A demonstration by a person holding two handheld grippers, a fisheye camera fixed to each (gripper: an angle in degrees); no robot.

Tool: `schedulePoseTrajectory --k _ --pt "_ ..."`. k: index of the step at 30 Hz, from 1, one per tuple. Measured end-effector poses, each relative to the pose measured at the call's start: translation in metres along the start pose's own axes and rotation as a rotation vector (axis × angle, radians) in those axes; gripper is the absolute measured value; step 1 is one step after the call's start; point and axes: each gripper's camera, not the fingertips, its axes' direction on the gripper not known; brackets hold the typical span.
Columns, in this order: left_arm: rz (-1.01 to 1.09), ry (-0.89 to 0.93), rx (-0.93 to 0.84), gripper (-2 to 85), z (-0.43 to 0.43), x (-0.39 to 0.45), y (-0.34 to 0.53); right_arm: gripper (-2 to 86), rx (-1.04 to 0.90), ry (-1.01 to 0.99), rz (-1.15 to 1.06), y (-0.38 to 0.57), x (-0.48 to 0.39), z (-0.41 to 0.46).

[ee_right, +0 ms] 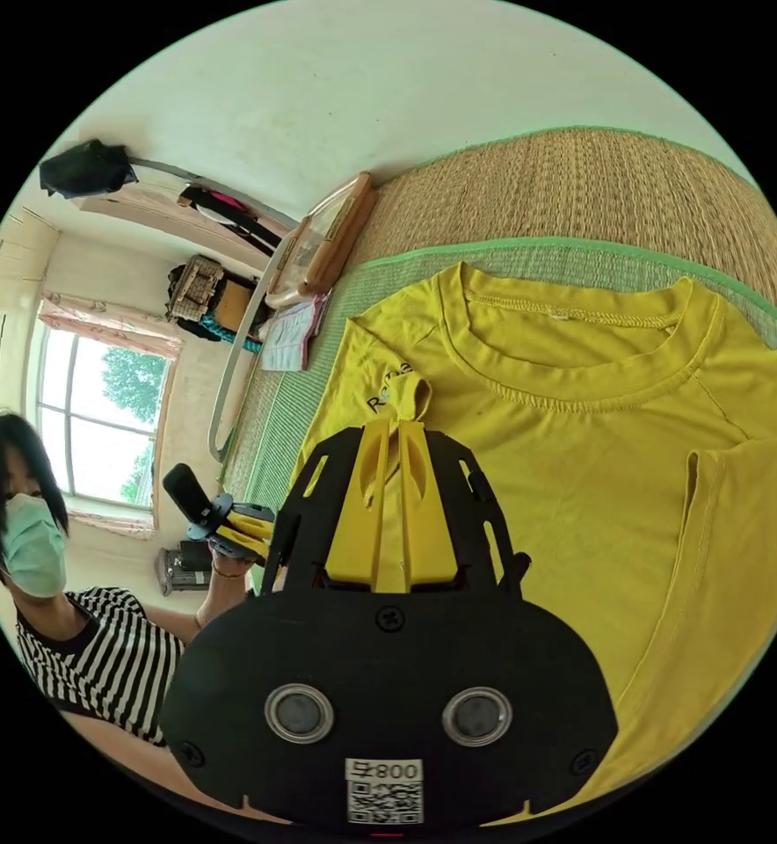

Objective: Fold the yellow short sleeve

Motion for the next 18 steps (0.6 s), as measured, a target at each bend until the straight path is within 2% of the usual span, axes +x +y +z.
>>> schedulePoseTrajectory --k 2,8,11,13,14,18 --pt "-0.023 -0.032 -0.021 3.6 0.0 0.0 -0.007 1.9 -0.029 0.017 -0.036 -0.003 -0.011 0.015" --pt "0.064 0.02 -0.298 0.7 0.023 0.015 -0.03 1.8 -0.094 0.037 -0.063 -0.002 -0.019 0.05" --pt "0.09 -0.016 -0.186 0.4 0.004 0.024 -0.038 1.7 -0.123 0.044 -0.106 0.001 -0.031 0.065" --pt "0.039 -0.059 -0.025 0.3 -0.018 0.022 -0.043 1.6 -0.133 0.039 -0.128 0.003 -0.037 0.074" --pt "0.022 -0.071 -0.007 0.3 -0.02 0.021 -0.044 1.5 -0.138 0.046 -0.13 0.003 -0.038 0.08" --pt "-0.023 -0.013 -0.255 0.2 0.003 0.013 -0.055 1.2 -0.127 0.088 -0.125 -0.001 -0.035 0.089"
